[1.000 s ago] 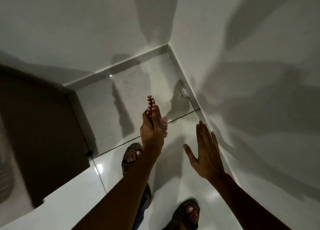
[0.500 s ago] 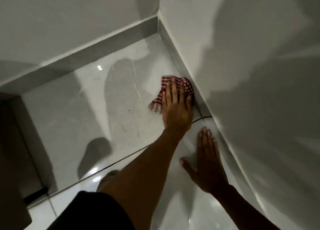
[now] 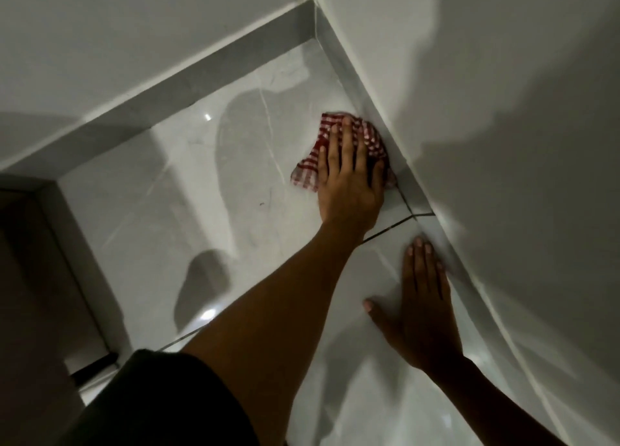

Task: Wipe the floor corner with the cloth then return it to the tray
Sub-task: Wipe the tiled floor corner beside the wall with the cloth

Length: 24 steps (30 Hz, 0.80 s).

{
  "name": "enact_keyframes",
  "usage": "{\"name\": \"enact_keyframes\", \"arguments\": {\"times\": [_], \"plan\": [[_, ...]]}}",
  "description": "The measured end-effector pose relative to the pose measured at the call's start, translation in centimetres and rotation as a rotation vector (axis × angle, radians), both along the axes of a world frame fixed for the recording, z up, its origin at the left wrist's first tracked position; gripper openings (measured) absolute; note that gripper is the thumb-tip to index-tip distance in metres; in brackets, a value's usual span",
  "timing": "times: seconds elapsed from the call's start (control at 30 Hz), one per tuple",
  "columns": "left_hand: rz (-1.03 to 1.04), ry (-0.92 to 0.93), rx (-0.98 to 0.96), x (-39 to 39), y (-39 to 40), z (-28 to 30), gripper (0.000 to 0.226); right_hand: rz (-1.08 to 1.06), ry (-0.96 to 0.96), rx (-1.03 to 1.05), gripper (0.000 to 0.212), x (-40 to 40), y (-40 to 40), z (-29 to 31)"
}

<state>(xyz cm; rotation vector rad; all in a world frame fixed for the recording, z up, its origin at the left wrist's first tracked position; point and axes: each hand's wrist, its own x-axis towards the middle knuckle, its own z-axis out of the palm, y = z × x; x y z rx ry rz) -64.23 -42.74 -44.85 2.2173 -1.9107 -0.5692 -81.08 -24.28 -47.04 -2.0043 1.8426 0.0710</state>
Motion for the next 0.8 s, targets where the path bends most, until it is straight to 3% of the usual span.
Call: {"name": "enact_keyframes", "arguments": {"times": [0.23,0.5,0.6,0.8], "plan": [[-0.101,-0.028,0.0,-1.8,5.1,-0.1,0.068,0.006,0.005,-0.102,0.118,0.1,0.3,-0.4],[0.01,-0.137,-0.064,0.5,-2.3,-0.4,0.065,0.016,0.009,-0.157,0.116,0.3,0.4,-1.1],[0.045,-0.06,-0.162,-1.5,0.7,-0.7,0.061,-0.018,0.03,-0.169,0.108,1.1,-0.2,-1.3],[-0.053,0.001,-0.1,-2.9,4.2,-1.3,0.066,-0.018,0.032,-0.205,0.101,1.9,-0.8,-1.2]]}}
